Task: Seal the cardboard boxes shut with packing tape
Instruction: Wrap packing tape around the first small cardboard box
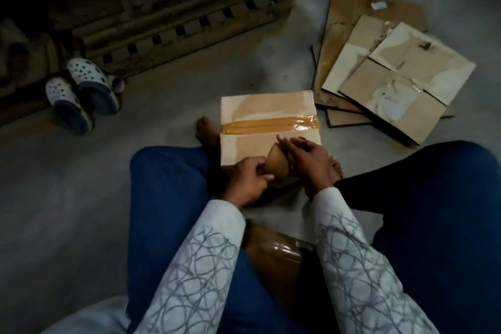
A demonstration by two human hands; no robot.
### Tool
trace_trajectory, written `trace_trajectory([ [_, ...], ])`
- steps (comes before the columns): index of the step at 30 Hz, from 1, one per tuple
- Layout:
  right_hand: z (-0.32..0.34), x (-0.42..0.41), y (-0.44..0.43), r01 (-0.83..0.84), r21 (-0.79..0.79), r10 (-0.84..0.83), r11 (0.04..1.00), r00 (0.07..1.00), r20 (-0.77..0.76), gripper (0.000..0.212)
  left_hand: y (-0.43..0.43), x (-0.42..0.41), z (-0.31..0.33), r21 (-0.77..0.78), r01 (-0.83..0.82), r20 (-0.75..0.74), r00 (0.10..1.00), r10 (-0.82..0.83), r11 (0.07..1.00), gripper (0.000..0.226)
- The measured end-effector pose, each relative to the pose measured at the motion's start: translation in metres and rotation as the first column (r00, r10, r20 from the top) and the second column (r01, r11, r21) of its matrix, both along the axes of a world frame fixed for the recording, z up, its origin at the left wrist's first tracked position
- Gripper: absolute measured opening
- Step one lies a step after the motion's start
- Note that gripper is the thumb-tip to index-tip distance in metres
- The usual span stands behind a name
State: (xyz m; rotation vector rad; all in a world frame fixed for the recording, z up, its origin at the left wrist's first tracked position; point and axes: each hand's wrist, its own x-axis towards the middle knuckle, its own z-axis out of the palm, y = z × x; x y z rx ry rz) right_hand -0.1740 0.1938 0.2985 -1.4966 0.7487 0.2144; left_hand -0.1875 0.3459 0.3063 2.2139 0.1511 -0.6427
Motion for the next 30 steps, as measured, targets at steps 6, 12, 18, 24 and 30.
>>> trace_trajectory([
  [6,0.015,-0.049,-0.006,0.308,0.602,-0.388,0.736,0.922,0.003,0.040,-0.007,-0.012,0.012,-0.285,-0.284,-0.047,0.958,0.283,0.915,0.039],
  [12,0.035,-0.059,-0.010,0.412,0.690,-0.569,0.595,0.823,0.000,0.046,-0.015,-0.020,0.024,-0.558,-0.608,-0.329,0.787,0.522,0.564,0.030],
  [18,0.034,-0.064,-0.010,0.415,0.700,-0.566,0.580,0.824,-0.020,0.051,-0.022,-0.024,0.027,-0.597,-0.557,-0.294,0.821,0.489,0.577,0.019],
  [24,0.019,-0.069,-0.016,0.200,-0.084,-0.188,0.976,0.973,0.132,0.038,-0.016,-0.011,0.022,-0.393,-0.468,-0.042,0.869,0.493,0.791,0.021],
  [30,0.011,-0.068,-0.014,-0.282,-0.608,0.471,0.742,0.865,0.174,0.043,-0.010,0.000,0.024,-0.070,-0.139,0.148,0.978,0.148,0.988,0.011],
])
